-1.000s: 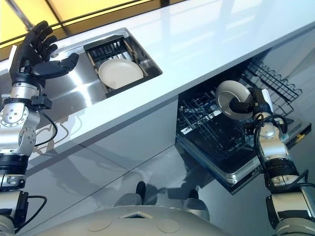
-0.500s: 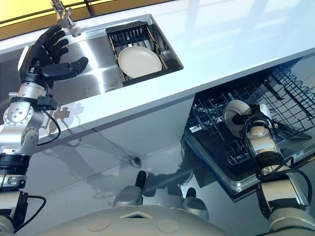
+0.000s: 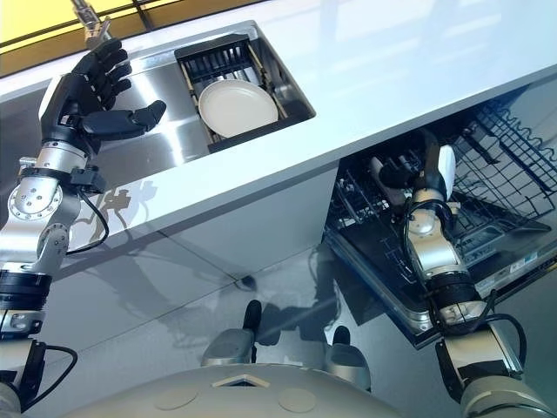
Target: Pick up plates and place into dishwasher.
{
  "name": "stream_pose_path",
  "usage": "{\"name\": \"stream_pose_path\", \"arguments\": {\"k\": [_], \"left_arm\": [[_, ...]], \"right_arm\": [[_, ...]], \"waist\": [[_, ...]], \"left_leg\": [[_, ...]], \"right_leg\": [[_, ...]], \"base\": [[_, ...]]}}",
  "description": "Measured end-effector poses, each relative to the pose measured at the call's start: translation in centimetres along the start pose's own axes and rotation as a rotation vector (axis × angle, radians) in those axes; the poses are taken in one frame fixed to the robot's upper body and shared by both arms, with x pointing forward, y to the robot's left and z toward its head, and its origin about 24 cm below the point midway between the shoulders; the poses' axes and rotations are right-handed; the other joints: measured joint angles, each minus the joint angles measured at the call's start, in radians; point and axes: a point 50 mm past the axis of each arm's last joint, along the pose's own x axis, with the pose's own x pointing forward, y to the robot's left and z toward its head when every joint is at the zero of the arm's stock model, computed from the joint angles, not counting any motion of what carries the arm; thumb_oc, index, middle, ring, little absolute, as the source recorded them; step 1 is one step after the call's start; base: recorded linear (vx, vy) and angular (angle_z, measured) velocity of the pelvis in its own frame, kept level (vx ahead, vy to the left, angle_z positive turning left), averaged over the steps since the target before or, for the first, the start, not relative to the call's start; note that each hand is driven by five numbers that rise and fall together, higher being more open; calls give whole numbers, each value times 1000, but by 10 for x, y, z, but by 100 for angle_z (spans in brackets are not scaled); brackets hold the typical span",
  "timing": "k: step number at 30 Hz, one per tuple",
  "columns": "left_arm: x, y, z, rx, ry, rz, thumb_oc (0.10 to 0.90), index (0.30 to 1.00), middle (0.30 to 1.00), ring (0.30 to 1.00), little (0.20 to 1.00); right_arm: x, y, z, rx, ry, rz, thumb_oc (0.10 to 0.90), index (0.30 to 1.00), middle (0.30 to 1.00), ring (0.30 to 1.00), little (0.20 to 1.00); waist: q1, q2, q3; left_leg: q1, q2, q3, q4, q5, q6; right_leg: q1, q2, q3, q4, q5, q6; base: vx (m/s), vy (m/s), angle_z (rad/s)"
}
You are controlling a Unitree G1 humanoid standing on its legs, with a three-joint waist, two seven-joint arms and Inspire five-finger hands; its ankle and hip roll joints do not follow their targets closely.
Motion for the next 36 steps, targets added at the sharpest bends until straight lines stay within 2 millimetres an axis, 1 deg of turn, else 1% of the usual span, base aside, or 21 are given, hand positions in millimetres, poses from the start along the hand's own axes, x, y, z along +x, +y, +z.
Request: {"name": "stream_pose_path", "arguments": {"k": [5,7,11,15,18,21,25,28,30,31,33,36], "left_arm": [[0,3,-5,58,58,-15,800,900,900,900,900],[1,6,-5,94,76,-28,800,900,900,900,900],[5,15,-2,148,97,-33,800,900,900,900,900],[6,18,-1,238,121,-52,800,900,900,900,900],[8,30,-7,357,201,-63,800,900,900,900,900],[13,42,-12,508,314,-95,800,900,900,900,900],[17,62,-14,640,422,-86,800,900,900,900,900],[18,79,-13,744,502,-61,800,900,900,900,900],[17,94,-14,775,555,-21,800,900,900,900,900],[16,102,-15,784,588,2,800,900,900,900,900],[12,112,-18,785,643,39,800,900,900,900,900],[9,123,-24,775,722,74,800,900,900,900,900]], "right_arm": [[-5,2,23,49,-113,42,800,900,900,900,900],[-5,0,29,52,-141,56,800,900,900,900,900],[-3,-9,27,39,-141,52,800,900,900,900,900],[-4,-17,22,41,-124,34,800,900,900,900,900],[-7,-20,24,47,-139,48,800,900,900,900,900],[-11,-23,27,79,-152,83,800,900,900,900,900],[-16,-27,31,98,-179,121,800,900,900,900,900],[-24,-24,35,120,-213,190,800,900,900,900,900],[-29,-22,39,149,-234,251,800,900,900,900,900],[-32,-23,42,152,-254,286,800,900,900,900,900],[-35,-24,47,155,-290,326,800,900,900,900,900],[-38,-26,54,154,-335,373,800,900,900,900,900]], "waist": [[-49,0,0],[-65,0,0],[-90,0,0],[-101,0,-1],[-121,1,-1],[-145,2,-1],[-156,4,-3],[-165,4,-4],[-176,4,-4],[-188,4,-4],[-203,4,-4],[-211,4,-4]], "left_leg": [[16,2,43,0,-10,1],[27,3,60,0,-15,2],[45,4,90,0,-26,2],[58,5,114,0,-34,2],[67,7,141,0,-41,3],[72,7,153,0,-44,4],[74,8,188,0,-50,7],[83,7,220,0,-57,8],[90,7,243,0,-62,9],[94,5,250,0,-65,10],[102,2,253,0,-72,11],[109,-6,276,0,-84,15]], "right_leg": [[-9,-1,48,2,1,0],[-11,-1,66,4,1,0],[-11,-1,92,7,1,1],[-13,-1,114,9,1,1],[-30,-2,117,25,1,1],[-33,-3,120,28,1,1],[-67,-4,129,55,1,1],[-84,-4,147,67,1,1],[-98,-4,149,80,2,1],[-100,-4,155,83,2,1],[-102,-5,165,85,2,1],[-135,-5,180,112,2,1]], "base": [[-47,20,-22],[-33,22,-28],[-19,26,-21],[-18,30,-19],[-23,45,-24],[-10,49,-13],[18,59,-25],[36,84,-32],[46,98,-34],[32,65,-25],[54,99,-25],[73,128,-40]]}}
